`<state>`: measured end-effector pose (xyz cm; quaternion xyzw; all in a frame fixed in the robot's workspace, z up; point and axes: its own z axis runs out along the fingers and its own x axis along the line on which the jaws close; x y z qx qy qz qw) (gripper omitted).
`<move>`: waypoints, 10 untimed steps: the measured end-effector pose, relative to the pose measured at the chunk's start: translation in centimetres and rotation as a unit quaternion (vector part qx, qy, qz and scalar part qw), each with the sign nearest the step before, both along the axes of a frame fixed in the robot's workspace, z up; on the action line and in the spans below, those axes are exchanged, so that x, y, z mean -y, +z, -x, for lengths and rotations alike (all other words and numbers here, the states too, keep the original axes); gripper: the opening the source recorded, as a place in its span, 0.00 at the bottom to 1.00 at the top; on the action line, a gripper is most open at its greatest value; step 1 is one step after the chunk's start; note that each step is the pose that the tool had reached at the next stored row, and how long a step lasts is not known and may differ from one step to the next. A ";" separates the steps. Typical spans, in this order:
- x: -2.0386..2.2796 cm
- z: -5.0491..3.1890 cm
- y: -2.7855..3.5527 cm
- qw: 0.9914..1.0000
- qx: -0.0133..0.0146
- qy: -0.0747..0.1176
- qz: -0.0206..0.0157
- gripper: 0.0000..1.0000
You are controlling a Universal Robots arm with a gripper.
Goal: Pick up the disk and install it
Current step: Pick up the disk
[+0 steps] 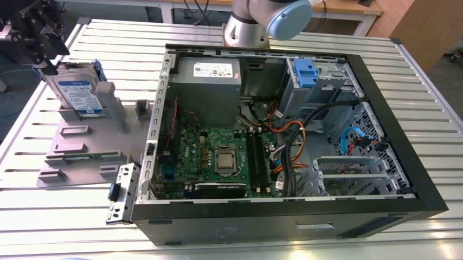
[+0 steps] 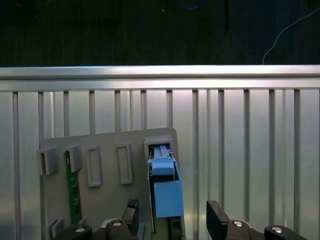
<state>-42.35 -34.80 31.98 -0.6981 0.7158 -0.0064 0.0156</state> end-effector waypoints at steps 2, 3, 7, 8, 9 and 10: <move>0.00 0.14 -0.08 1.000 0.000 0.000 0.001 0.65; 0.00 0.18 -0.13 1.000 0.000 0.000 0.001 0.65; 0.02 0.21 -0.28 1.000 0.000 0.002 0.010 0.65; 0.03 0.21 -0.30 1.000 0.000 0.006 0.012 0.65; 0.03 0.21 -0.31 1.000 0.000 0.010 0.014 0.65; 0.03 0.21 -0.34 1.000 0.000 0.012 0.016 0.65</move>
